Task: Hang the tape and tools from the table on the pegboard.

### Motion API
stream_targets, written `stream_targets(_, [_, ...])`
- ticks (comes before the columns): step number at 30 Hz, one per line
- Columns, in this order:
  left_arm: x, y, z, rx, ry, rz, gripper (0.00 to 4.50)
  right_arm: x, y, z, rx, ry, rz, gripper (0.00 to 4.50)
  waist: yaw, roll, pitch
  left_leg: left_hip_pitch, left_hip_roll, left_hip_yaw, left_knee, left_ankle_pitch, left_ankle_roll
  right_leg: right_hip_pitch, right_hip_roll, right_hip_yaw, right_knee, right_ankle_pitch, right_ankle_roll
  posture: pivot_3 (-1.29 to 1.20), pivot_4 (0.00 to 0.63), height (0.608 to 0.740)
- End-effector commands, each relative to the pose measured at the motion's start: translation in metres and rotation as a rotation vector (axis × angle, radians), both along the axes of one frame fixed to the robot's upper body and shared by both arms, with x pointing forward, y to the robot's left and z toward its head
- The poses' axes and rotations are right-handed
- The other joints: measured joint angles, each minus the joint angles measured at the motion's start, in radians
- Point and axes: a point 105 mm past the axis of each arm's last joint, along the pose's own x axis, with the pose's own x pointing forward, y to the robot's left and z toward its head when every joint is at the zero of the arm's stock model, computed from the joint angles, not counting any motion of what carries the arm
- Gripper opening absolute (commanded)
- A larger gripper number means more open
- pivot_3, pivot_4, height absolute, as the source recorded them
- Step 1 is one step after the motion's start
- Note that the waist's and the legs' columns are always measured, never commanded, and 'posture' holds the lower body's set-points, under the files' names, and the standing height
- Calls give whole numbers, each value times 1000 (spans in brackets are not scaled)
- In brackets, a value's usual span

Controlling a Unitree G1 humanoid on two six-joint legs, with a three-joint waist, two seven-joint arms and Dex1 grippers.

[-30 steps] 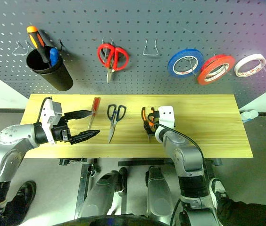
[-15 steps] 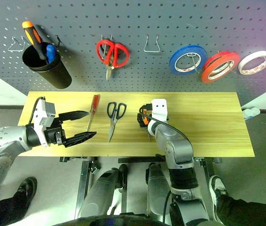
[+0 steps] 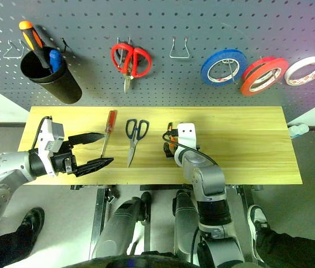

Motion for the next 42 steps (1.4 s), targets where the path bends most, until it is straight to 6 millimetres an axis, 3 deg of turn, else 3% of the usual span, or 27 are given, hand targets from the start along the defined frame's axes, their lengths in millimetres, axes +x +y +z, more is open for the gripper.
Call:
stream_targets(1, [-7, -1, 8, 8, -33, -12, 4500, 3, 9, 15, 20, -62, 25, 4484, 0, 0, 3, -2, 0, 0, 0, 0, 0, -2, 0, 0, 1, 0, 0, 8, 431, 718])
stream_targets(17, [-17, -3, 6, 12, -27, 1, 4500, 9, 10, 12, -55, -72, 44, 4484, 1, 0, 21, -2, 0, 0, -1, 0, -1, -3, 0, -1, 0, 0, -1, 35, 454, 718])
stream_targets(42, [-22, -5, 5, 8, -10, 2, 4500, 24, -11, 1, -93, -41, -5, 4484, 3, -1, 45, -3, 0, 0, -1, 1, -1, -4, 0, -1, 0, 0, -1, 48, 470, 718])
